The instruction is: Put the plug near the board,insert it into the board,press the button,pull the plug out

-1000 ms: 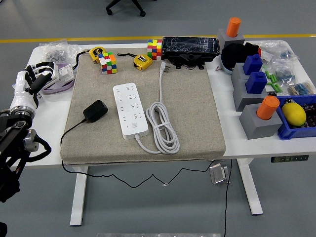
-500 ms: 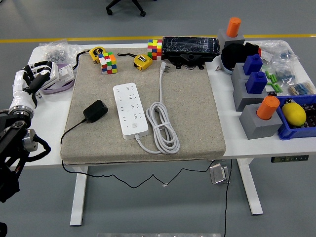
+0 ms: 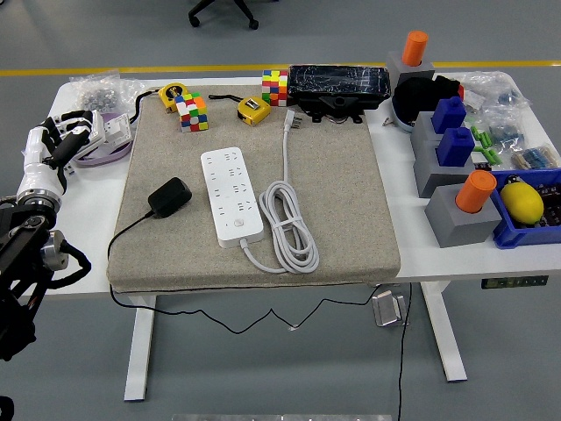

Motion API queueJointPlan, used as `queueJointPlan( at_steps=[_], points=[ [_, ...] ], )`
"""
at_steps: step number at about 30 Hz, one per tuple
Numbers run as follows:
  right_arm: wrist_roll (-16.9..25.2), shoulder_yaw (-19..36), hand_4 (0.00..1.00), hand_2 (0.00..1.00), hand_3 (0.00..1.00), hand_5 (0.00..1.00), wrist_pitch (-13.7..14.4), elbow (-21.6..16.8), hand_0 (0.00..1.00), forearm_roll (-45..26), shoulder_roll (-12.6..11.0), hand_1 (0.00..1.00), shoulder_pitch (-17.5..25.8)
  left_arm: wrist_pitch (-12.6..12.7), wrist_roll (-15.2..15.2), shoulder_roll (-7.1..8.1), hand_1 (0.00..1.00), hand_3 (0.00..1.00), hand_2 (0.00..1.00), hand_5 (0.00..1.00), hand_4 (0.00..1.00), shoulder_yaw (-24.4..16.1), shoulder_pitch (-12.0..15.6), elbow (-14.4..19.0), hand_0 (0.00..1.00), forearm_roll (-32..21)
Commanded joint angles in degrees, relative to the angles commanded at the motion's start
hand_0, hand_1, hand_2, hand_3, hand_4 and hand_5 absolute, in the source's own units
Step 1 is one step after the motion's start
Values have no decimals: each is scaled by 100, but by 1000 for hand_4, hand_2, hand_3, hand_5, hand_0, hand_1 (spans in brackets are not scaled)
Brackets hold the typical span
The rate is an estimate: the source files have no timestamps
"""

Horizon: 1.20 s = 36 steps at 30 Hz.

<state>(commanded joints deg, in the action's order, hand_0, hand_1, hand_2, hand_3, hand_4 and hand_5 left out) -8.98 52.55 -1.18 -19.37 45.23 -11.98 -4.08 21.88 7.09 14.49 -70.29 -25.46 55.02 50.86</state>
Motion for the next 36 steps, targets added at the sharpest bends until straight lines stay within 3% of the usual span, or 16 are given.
queueJointPlan(
  at_steps=[36],
  points=[
    [2,62,915,686,573,446,-6,-1,609,42,35,675,20,-12,4,-19,655,574,592,322,706,76,-32,42,635,-39]
  ],
)
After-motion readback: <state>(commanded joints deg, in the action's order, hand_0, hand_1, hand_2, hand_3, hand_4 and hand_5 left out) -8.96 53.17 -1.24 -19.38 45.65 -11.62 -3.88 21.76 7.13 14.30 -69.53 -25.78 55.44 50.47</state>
